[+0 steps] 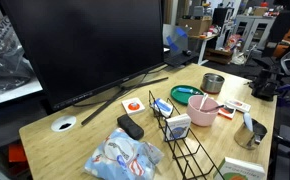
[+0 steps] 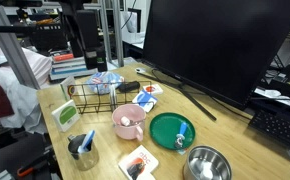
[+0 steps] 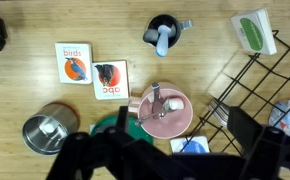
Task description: Move the pink cup closer to the book and silver cup
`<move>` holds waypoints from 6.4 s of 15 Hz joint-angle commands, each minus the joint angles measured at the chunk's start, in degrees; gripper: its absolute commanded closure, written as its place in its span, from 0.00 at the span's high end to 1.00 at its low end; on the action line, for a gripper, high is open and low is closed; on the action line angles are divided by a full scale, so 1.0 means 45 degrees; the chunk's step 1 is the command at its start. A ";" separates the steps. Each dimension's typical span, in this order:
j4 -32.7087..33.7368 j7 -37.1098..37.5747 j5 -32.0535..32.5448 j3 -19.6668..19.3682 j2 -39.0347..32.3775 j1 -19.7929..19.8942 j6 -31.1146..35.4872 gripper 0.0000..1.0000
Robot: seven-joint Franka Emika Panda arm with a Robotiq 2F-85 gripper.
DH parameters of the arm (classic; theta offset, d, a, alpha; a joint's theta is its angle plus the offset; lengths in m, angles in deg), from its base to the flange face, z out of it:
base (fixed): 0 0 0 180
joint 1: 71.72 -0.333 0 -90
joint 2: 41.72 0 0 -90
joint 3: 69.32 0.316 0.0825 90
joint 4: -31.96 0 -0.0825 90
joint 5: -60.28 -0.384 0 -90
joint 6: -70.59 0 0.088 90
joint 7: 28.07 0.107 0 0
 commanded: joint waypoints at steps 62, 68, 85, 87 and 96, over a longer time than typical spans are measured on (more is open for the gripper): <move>-0.0349 1.0797 -0.2287 -0.1007 -0.7171 0.1886 0.6849 1.00; 0.0003 1.1181 -0.2989 -0.1085 -0.7637 0.1896 0.6944 1.00; 0.2007 1.3724 -0.4483 -0.1305 -1.1002 0.1315 0.7778 1.00; 0.1856 1.4158 -0.4500 -0.1294 -1.0958 0.1235 0.7740 1.00; 0.1594 1.5048 -0.4530 -0.1216 -1.1002 0.0976 0.8023 0.73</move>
